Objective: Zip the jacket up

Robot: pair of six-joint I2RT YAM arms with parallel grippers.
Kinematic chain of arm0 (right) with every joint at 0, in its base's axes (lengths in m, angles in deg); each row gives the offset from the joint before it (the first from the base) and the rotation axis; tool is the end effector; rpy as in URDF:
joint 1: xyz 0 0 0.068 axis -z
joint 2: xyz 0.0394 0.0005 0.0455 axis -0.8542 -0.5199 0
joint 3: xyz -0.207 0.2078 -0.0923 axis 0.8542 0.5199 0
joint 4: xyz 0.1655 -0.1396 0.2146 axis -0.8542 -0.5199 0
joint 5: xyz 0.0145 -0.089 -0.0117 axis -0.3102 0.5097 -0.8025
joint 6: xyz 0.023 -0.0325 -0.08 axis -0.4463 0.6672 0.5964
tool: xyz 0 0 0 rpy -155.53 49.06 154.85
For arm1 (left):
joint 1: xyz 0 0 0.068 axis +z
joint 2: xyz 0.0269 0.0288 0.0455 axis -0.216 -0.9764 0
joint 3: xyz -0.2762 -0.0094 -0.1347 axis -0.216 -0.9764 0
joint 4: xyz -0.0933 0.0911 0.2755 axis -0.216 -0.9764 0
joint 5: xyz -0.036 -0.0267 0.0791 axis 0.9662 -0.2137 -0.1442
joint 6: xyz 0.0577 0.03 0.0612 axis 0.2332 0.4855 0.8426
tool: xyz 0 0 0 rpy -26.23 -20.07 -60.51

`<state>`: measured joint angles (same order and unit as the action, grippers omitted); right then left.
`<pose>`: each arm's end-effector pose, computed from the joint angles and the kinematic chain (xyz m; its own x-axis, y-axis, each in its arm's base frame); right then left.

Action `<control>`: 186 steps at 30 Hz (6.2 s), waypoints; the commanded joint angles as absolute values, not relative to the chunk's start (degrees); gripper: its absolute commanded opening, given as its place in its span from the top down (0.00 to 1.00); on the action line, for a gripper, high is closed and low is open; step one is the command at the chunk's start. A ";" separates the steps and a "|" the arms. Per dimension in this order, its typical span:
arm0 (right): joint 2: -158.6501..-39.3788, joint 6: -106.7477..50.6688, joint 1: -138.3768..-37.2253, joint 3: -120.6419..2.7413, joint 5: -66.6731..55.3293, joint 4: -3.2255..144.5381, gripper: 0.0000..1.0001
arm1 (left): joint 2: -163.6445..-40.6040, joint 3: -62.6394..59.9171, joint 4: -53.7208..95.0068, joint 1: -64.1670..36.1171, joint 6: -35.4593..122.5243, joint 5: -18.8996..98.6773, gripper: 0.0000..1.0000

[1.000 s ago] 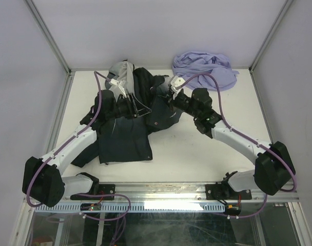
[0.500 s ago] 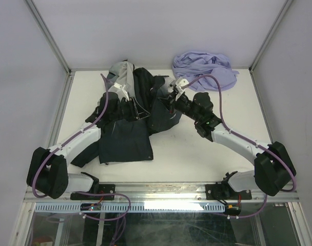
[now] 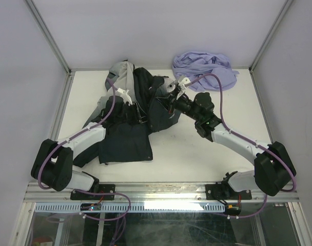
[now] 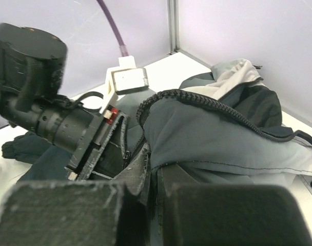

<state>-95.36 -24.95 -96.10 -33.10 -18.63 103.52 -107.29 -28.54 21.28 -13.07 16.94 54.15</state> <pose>0.2914 0.2583 0.3362 0.0089 0.0833 -0.9965 -0.8498 0.5259 0.0363 0.3174 -0.1854 0.2086 -0.8103 -0.2454 -0.5322 0.2390 0.6907 -0.6825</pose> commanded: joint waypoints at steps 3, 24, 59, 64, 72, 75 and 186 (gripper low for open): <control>-92.72 -19.24 -96.34 -31.71 -12.15 106.17 1.00 | -98.97 -31.62 19.83 -11.74 17.45 47.74 0.67; -94.38 -20.36 -96.65 -31.54 -13.98 105.97 1.00 | -100.09 -22.85 28.81 -11.21 7.66 59.91 0.58; -95.72 -21.96 -97.03 -32.45 -14.69 105.35 1.00 | -100.54 -21.13 17.92 -11.59 12.38 57.68 0.70; -95.72 -22.14 -97.01 -32.49 -14.94 105.26 1.00 | -101.99 -19.99 17.66 -12.16 14.60 56.84 0.69; -95.72 -22.27 -97.14 -32.62 -15.27 104.82 1.00 | -104.06 -18.13 17.30 -13.64 19.84 56.36 0.65; -95.69 -22.41 -97.13 -32.71 -15.37 104.76 1.00 | -104.12 -17.81 16.32 -14.38 22.65 54.97 0.67; -92.64 -27.83 -90.62 -30.43 -34.03 102.89 1.00 | -105.92 -18.33 11.31 -12.46 37.55 78.64 0.53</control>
<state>-93.70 -28.43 -90.75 -28.59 -31.90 99.63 -105.87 -21.06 8.32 -12.56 35.34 72.49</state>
